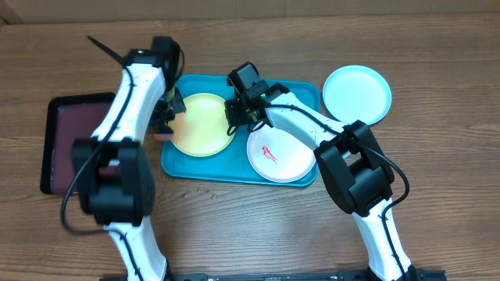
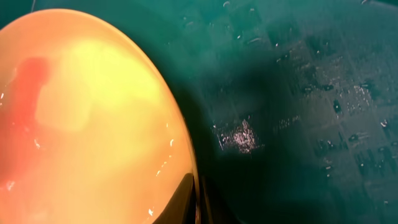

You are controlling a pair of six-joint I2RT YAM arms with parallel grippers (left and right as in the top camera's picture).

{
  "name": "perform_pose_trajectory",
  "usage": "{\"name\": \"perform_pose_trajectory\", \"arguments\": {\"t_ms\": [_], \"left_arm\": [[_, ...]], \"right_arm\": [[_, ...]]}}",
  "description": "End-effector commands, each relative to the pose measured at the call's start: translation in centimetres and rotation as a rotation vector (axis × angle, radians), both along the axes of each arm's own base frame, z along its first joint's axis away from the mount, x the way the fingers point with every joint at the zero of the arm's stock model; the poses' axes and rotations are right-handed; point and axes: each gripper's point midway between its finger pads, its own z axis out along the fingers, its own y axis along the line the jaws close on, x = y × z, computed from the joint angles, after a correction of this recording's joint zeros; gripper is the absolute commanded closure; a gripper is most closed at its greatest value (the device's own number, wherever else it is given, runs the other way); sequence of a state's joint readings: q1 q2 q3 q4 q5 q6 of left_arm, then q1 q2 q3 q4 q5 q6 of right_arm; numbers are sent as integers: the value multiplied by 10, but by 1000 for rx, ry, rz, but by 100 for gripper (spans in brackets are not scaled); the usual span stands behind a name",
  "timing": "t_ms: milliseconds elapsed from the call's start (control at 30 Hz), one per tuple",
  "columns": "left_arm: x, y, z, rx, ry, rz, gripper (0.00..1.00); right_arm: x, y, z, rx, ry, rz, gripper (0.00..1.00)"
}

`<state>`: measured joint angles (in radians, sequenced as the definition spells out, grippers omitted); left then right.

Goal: Clean dirty plates on tray and stack at the side
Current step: 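Carry the sponge left to the water tray with the left gripper, then lift the yellow plate with the right gripper and stack it on the light blue plate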

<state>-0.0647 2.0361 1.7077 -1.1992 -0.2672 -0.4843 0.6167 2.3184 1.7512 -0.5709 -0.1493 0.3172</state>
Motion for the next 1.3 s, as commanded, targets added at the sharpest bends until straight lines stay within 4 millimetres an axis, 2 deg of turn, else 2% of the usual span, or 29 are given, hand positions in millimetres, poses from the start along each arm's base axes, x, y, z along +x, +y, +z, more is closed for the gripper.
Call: {"name": "perform_pose_trajectory", "arguments": {"t_ms": [0,33,100,267,433,500,667,800,933,1067,1167,1267], "left_arm": [[4,28,77,38,-219,95,96],[-1,43,89,30,-244,134,96],[-6,57,93,6,-252,177,96],[-17,86,80,-110,-228,285,96],[-27,115,67,-124,-212,368,96],[-28,118,66,-148,-214,384,96],[-28,119,66,-179,-221,394,96],[-27,115,66,-192,-222,389,96],[-27,114,66,-195,-219,387,96],[-28,114,66,-195,-216,384,96],[-28,114,65,-195,-214,383,96],[-28,114,65,-194,-212,375,96]], "right_arm": [[4,-3,10,-40,-24,-5,96],[10,-9,23,-90,-75,-33,96],[16,-17,41,-152,-139,-66,96],[21,-39,102,-351,-331,-166,96],[18,-62,171,-592,-568,-279,96],[14,-62,196,-697,-660,-259,96],[-7,-45,246,-993,-865,-151,96],[-21,-33,270,-1106,-951,-140,96],[-32,-20,280,-1166,-987,-97,96],[-33,-18,280,-1167,-989,-89,96],[-29,-23,278,-1115,-988,-148,96],[-20,-31,264,-1044,-942,-161,96]]}}
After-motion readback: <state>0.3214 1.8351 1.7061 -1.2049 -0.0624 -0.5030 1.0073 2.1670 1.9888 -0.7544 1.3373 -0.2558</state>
